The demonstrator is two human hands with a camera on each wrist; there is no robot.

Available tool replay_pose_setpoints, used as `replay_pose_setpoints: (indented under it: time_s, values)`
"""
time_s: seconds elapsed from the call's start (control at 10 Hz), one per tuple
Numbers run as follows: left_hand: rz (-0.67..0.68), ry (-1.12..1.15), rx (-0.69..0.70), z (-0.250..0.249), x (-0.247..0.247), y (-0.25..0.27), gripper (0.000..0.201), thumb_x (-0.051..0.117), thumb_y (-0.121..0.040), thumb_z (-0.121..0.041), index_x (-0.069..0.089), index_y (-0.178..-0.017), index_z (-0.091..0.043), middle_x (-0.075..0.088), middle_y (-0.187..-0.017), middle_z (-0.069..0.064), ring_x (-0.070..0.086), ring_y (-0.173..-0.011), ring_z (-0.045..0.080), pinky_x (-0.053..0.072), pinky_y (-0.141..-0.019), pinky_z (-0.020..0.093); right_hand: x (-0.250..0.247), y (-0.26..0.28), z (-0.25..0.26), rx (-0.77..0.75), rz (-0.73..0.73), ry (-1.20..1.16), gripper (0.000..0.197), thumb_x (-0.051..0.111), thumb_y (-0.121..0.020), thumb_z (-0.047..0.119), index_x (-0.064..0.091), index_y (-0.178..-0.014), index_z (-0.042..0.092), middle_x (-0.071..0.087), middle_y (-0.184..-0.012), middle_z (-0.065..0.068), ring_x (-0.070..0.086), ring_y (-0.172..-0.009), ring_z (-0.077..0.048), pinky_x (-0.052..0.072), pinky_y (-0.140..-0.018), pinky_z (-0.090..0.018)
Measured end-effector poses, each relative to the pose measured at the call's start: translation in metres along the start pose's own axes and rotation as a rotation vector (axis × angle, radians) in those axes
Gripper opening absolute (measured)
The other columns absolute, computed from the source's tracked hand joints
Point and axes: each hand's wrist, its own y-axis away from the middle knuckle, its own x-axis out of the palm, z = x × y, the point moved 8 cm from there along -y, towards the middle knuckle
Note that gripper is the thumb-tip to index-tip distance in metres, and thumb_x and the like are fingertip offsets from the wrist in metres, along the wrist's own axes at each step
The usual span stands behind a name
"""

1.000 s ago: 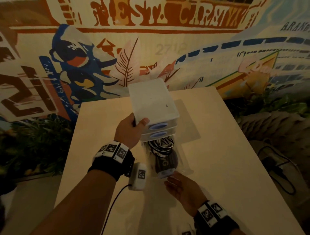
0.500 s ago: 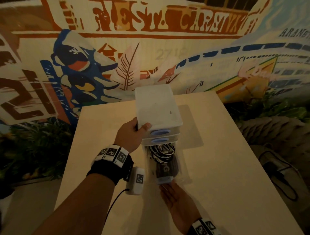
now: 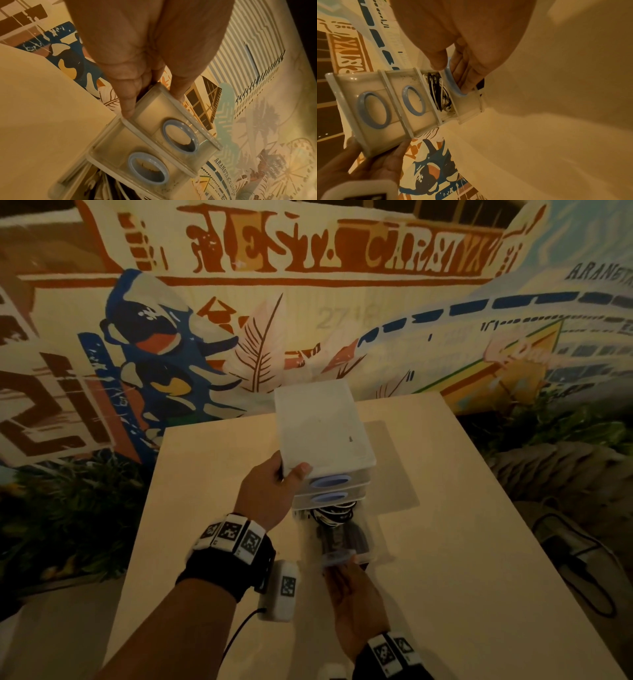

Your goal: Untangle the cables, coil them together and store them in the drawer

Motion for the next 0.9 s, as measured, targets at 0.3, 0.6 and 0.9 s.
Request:
replay_pose_setpoints:
  time_s: [0.3,0.6,0.9]
  values:
    - [0.014,-0.001,0.007,0.004,0.001,-0.001,0.040,0.056,-0.099,-0.046,0.056,-0.136,-0.031,0.067,-0.094,-0.009,0.062,-0.087,0.017,0.042,-0.066,0.019,0.021,-0.019,0.006,-0.060,-0.013,0.036,0.030,0.054,-0.104,0.027,0.065,-0.128,0.013,0.075,-0.116,-0.013,0.068,-0.113,-0.031,0.054,-0.097,-0.042]
    - [-0.006,0.062,0.026,0.000,0.008,0.005,0.041,0.057,-0.099,-0.046,0.055,-0.138,-0.036,0.068,-0.100,-0.014,0.064,-0.093,0.014,0.050,-0.078,0.027,0.055,-0.047,0.032,-0.079,0.024,0.023,0.031,0.048,-0.107,0.024,0.061,-0.131,0.009,0.070,-0.121,-0.014,0.069,-0.109,-0.030,0.056,-0.084,-0.036]
    - [0.005,0.179,-0.013,-0.001,0.005,0.008,0.027,0.061,-0.097,-0.046,0.060,-0.124,-0.042,0.067,-0.112,-0.020,0.064,-0.108,0.010,0.042,-0.076,0.007,0.043,-0.060,0.038,-0.015,0.008,0.242,0.019,0.054,-0.104,0.009,0.064,-0.118,0.003,0.070,-0.110,-0.017,0.064,-0.111,-0.038,0.049,-0.106,-0.049]
